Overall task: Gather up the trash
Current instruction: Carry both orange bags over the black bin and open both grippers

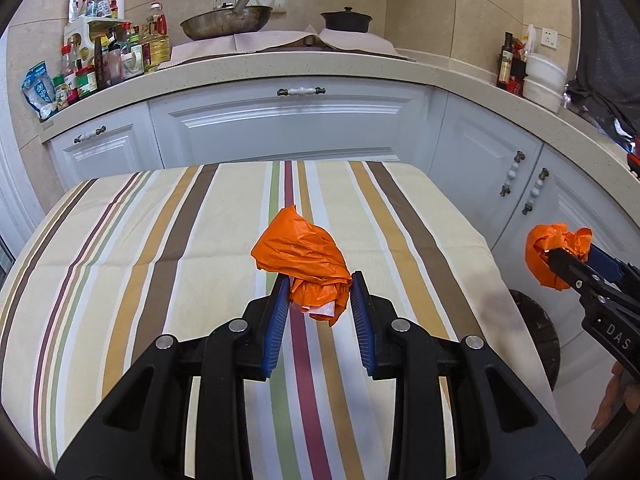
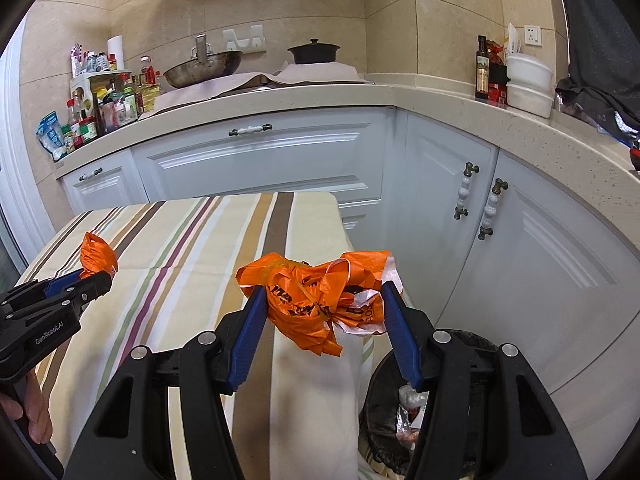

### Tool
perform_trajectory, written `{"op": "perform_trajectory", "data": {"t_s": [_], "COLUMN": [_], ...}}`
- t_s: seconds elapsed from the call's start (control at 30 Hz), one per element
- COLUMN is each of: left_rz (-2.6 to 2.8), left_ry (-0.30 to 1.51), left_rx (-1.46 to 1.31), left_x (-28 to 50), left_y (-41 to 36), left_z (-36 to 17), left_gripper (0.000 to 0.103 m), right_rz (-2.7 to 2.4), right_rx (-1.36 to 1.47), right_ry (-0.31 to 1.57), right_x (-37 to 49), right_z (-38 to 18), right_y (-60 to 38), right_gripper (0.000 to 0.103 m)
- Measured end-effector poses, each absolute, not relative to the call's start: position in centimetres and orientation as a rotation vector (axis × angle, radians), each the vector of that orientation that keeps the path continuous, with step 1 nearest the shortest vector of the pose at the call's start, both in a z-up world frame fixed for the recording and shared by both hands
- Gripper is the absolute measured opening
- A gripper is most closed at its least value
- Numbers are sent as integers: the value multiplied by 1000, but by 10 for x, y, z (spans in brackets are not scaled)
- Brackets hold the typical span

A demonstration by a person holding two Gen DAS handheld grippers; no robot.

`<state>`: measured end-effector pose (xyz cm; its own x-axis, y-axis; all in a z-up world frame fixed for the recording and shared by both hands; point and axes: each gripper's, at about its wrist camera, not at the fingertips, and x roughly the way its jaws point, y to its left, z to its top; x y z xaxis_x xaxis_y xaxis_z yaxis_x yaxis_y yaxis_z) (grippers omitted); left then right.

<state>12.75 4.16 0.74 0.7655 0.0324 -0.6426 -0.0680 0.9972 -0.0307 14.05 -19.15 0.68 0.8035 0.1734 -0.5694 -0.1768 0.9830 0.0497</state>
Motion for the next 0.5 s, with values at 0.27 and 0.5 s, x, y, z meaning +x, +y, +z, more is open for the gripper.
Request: {"op": "perform_trajectory", "data": {"t_s": [0.27, 0.5], "left_rz": [36, 31], "left_ry": [659, 620], "left_rx": [-50, -38], "left_x": [86, 52], "left_y": [43, 44], "left_z": [15, 20], "left_gripper": [30, 30], "right_rz": [191, 204], "right_rx": [-33, -51], "right_ry": [571, 555], "right_x": [104, 78], "right_z": [18, 18], "right_y": [-180, -172], "right_gripper": [57, 57]}}
